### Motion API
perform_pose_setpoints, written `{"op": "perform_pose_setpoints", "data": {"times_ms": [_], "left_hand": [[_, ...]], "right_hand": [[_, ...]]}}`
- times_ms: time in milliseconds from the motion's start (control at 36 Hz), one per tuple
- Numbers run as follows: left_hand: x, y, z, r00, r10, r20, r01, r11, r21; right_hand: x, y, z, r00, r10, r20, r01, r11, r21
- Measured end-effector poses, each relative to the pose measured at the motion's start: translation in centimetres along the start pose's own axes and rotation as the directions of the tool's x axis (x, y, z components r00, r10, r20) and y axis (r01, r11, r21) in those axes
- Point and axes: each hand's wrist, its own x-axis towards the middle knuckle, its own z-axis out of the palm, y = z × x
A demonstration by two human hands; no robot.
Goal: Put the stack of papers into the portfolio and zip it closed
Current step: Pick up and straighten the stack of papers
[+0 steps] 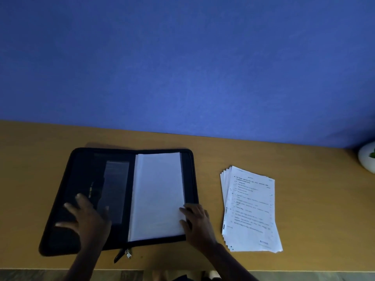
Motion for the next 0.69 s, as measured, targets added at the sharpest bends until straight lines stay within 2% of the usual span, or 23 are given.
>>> {"op": "perform_pose_setpoints", "data": {"times_ms": [83,139,222,333,472,611,694], "left_hand": [[-4.0,4.2,1.1,0.958,0.275,-0.081,-0.286,0.937,-0.201],[-6.7,7.7,2.0,0.927,0.371,-0.053,-0.361,0.844,-0.396],[-10.4,13.1,3.6,0.879,0.462,0.119,-0.33,0.769,-0.547],[-14.2,20.0,7.0,0.789,0.536,0.299,-0.27,0.741,-0.615],[-16.3,27.2,10.8,0.777,0.46,0.43,-0.147,0.796,-0.587],[-16.3,32.3,13.5,0.794,0.267,0.546,0.082,0.843,-0.532],[-16.1,34.1,14.7,0.794,0.155,0.588,0.214,0.834,-0.509]], "right_hand": [[-0.8,2.6,-2.3,0.997,0.064,-0.039,-0.064,0.998,-0.001],[-1.6,4.9,-4.1,0.99,0.112,-0.085,-0.114,0.993,-0.011],[-3.0,8.8,-6.7,0.967,0.218,-0.132,-0.223,0.974,-0.026],[-4.7,13.8,-9.9,0.926,0.348,-0.144,-0.361,0.93,-0.074],[-6.5,19.2,-12.9,0.917,0.388,-0.096,-0.399,0.9,-0.174],[-7.6,22.5,-14.1,0.934,0.356,-0.028,-0.352,0.907,-0.232],[-7.7,23.4,-14.1,0.946,0.324,0.007,-0.315,0.923,-0.221]]}}
